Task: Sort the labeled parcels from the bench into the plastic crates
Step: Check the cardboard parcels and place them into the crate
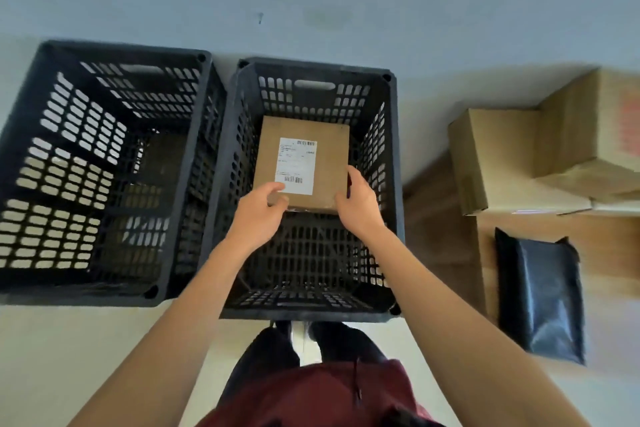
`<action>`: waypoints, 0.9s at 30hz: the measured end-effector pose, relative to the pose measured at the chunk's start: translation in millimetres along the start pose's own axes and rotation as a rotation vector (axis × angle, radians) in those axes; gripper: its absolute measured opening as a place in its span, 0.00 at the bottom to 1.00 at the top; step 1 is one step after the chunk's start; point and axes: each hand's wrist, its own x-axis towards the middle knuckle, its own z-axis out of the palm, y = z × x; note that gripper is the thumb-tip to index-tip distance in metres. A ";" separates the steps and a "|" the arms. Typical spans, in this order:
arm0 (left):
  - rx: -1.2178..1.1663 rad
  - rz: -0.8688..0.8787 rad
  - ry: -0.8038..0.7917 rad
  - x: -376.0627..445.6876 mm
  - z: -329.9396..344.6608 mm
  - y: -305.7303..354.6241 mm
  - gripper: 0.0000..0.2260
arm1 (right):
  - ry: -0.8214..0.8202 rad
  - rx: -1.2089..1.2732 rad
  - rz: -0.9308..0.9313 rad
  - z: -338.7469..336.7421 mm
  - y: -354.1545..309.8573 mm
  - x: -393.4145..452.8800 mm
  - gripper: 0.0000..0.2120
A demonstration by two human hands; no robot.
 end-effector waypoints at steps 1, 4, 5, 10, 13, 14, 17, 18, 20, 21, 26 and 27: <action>0.012 0.041 0.006 -5.9 -4.8 6.3 0.18 | 0.015 0.001 -0.023 -6.9 -3.7 -11.1 0.29; 0.054 0.159 0.007 -20.3 -18.5 24.2 0.19 | 0.064 0.029 -0.038 -27.8 -15.7 -44.1 0.28; 0.060 0.189 -0.002 -24.2 -22.4 28.7 0.19 | 0.087 0.031 -0.041 -32.5 -19.2 -54.3 0.28; 0.048 0.324 0.011 -42.7 -36.9 37.6 0.18 | 0.202 0.017 -0.093 -43.2 -29.7 -95.7 0.28; 0.033 0.380 -0.006 -53.5 -39.6 39.9 0.17 | 0.263 0.035 -0.105 -48.2 -33.0 -118.5 0.27; 0.034 0.400 -0.015 -57.0 -39.1 41.8 0.17 | 0.281 0.047 -0.111 -50.7 -33.4 -126.3 0.27; 0.028 0.463 -0.037 -65.3 -32.4 51.8 0.16 | 0.336 0.077 -0.116 -62.2 -29.5 -151.2 0.25; 0.026 0.487 -0.046 -68.0 -28.3 56.7 0.16 | 0.362 0.080 -0.112 -67.7 -26.4 -159.1 0.25; 0.038 0.542 -0.065 -73.3 -16.9 67.9 0.16 | 0.427 0.081 -0.101 -81.0 -16.9 -173.3 0.24; 0.045 0.566 -0.076 -76.6 -10.0 75.2 0.16 | 0.463 0.088 -0.091 -88.4 -11.1 -180.9 0.24; 0.076 0.668 -0.168 -96.1 38.7 120.3 0.17 | 0.631 0.156 -0.024 -132.1 27.0 -221.1 0.21; 0.091 0.693 -0.183 -100.9 51.0 130.2 0.17 | 0.662 0.163 -0.009 -141.6 35.7 -229.8 0.21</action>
